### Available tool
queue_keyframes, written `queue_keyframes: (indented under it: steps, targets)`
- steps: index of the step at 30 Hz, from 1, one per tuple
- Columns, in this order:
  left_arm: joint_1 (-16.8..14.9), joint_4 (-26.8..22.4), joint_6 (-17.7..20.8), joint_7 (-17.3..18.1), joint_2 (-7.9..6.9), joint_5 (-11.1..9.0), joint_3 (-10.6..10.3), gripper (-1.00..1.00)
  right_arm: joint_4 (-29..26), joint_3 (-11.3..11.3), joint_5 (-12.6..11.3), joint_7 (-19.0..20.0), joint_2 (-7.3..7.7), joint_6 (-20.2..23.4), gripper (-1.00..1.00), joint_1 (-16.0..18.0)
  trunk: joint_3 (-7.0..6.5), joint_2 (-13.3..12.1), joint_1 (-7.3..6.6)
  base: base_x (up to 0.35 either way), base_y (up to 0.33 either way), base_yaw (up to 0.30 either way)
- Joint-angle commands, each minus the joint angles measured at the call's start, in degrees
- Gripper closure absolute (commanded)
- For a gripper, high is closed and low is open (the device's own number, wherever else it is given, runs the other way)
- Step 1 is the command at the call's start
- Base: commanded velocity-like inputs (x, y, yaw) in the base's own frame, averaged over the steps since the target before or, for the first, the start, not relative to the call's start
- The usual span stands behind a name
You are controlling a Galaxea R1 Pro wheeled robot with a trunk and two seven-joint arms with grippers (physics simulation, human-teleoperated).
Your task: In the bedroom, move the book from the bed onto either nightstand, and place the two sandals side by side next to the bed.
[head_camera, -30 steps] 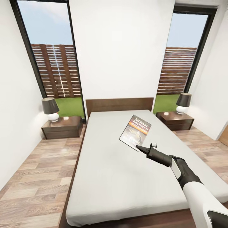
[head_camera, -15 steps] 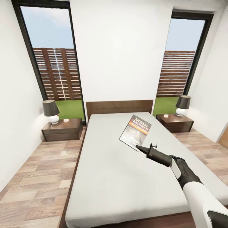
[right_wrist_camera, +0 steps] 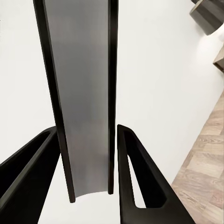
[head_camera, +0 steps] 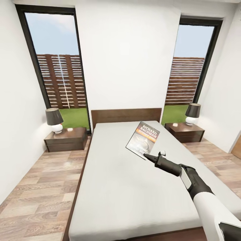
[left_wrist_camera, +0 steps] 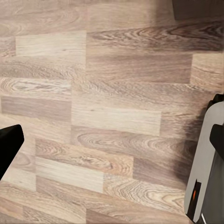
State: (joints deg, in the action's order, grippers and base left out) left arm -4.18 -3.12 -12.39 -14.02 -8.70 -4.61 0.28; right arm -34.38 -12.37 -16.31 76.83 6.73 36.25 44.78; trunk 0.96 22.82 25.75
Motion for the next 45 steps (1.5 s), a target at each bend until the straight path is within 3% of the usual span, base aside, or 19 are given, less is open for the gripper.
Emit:
queue_keyframes:
  steps: [1, 11, 21, 45]
  targets:
    - [0.0, 0.0, -0.3, 0.0, 0.0, -0.5, 0.0, -1.0, 0.0, 0.0, -0.1, 0.1, 0.01, 0.5, 1.0, 0.0, 0.01, 0.1, 0.03, 0.0, 0.0, 0.0]
    - [0.0, 0.1, -0.3, 0.1, 0.2, -0.5, 0.1, -1.0, 0.0, 0.0, -0.1, 0.0, -0.01, 0.5, 1.0, 0.0, -0.92, 0.1, 0.03, 0.0, 0.0, 0.0]
    - [0.0, 0.1, -0.3, 0.1, 1.66, -0.6, 0.2, -1.0, 0.0, 0.1, -0.1, 0.0, -0.06, 0.5, 1.0, 0.0, -1.84, 0.1, 0.03, 0.0, 0.0, 0.0]
    - [-0.1, 0.0, -0.2, 0.2, 2.03, -0.6, 0.2, -1.0, 0.0, 0.3, -0.1, 0.0, -0.17, 0.5, 1.0, 0.0, -4.01, 0.1, 0.03, 0.0, 0.0, 0.0]
